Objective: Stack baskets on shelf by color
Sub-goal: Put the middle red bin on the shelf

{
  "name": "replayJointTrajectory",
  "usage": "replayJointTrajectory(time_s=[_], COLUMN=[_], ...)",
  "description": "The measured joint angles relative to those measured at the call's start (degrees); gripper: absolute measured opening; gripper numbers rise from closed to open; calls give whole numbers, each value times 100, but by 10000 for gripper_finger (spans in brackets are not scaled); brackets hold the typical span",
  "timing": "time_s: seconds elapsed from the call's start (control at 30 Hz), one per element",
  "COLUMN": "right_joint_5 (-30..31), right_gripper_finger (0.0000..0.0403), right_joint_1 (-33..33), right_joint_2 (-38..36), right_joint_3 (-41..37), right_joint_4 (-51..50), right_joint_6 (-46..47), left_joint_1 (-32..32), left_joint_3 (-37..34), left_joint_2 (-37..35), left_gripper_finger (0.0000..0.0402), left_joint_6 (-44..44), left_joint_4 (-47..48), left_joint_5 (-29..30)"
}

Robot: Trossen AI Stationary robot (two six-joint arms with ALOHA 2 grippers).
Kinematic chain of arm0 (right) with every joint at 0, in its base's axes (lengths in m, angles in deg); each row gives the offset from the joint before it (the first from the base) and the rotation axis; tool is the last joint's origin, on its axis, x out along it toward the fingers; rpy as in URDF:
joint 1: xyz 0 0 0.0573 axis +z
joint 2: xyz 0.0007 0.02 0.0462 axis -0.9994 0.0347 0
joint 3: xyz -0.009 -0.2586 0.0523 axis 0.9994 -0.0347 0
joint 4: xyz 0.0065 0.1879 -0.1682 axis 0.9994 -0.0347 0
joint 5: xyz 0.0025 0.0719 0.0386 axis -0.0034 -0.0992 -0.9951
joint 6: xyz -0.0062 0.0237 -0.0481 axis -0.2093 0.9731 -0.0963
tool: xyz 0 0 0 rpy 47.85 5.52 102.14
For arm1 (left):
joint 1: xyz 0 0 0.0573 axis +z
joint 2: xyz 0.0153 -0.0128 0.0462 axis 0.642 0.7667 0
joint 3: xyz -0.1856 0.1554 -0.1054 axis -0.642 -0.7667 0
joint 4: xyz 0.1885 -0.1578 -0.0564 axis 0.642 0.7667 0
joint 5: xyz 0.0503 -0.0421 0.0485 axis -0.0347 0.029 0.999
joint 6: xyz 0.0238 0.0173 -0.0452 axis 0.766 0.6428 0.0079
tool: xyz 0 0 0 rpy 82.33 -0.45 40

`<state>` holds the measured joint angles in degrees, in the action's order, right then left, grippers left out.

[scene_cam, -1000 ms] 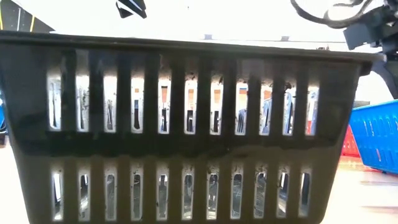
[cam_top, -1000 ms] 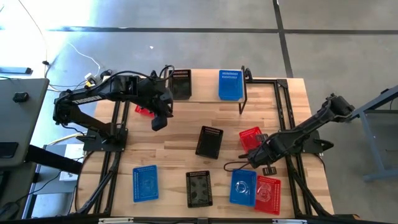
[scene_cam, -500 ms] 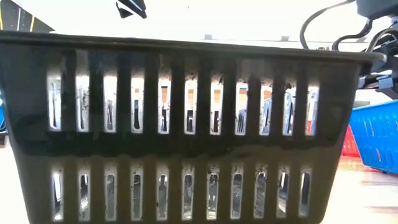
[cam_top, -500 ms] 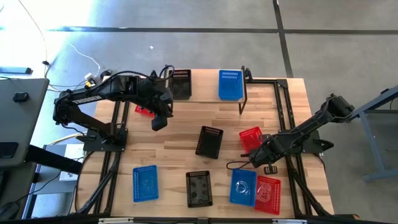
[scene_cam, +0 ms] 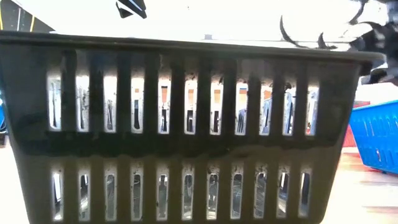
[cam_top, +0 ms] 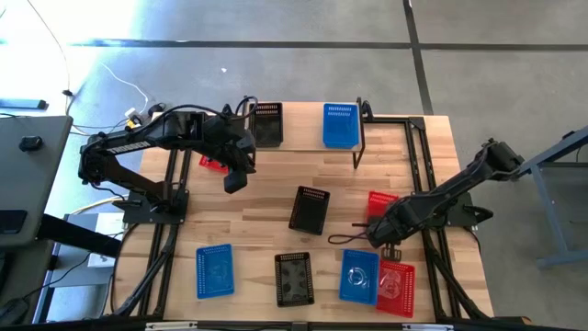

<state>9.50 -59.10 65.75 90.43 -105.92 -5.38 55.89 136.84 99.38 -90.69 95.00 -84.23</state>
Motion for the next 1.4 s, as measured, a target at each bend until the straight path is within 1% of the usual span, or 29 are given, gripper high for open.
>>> replayJointTrajectory(time_s=[0.13, 0.4, 0.7, 0.8, 0.97, 1.1, 1.27, 1.4], right_joint_5=[209, 908, 1696, 2036, 2564, 2847, 2894, 2826], right_gripper_finger=[1, 0, 0, 0, 0, 0, 0, 0], right_joint_1=[2, 2, -127, -270, -642, -976, -1478, -1914], right_joint_2=[0, 0, 0, 0, 0, 137, 563, 916], right_joint_3=[517, 1495, 2431, 2723, 3185, 3635, 4328, 4840], right_joint_4=[-97, -156, -168, -171, -133, -101, -200, -270], right_joint_6=[442, 1121, 1117, 917, 452, -104, -1040, -1824], left_joint_1=[0, 0, 0, 4, 4, 15, 15, 15], left_joint_3=[0, -2, -2, -2, -2, -2, -2, -2], left_joint_2=[0, 0, 0, 0, 0, 0, 0, 0], left_gripper_finger=[102, 102, 102, 102, 101, 101, 101, 101], left_joint_6=[0, -2, -3, 85, 422, 691, 842, 905], left_joint_4=[43, 54, 55, 57, 98, 98, 98, 103], left_joint_5=[0, 0, 1, 44, 414, 717, 1088, 1119])
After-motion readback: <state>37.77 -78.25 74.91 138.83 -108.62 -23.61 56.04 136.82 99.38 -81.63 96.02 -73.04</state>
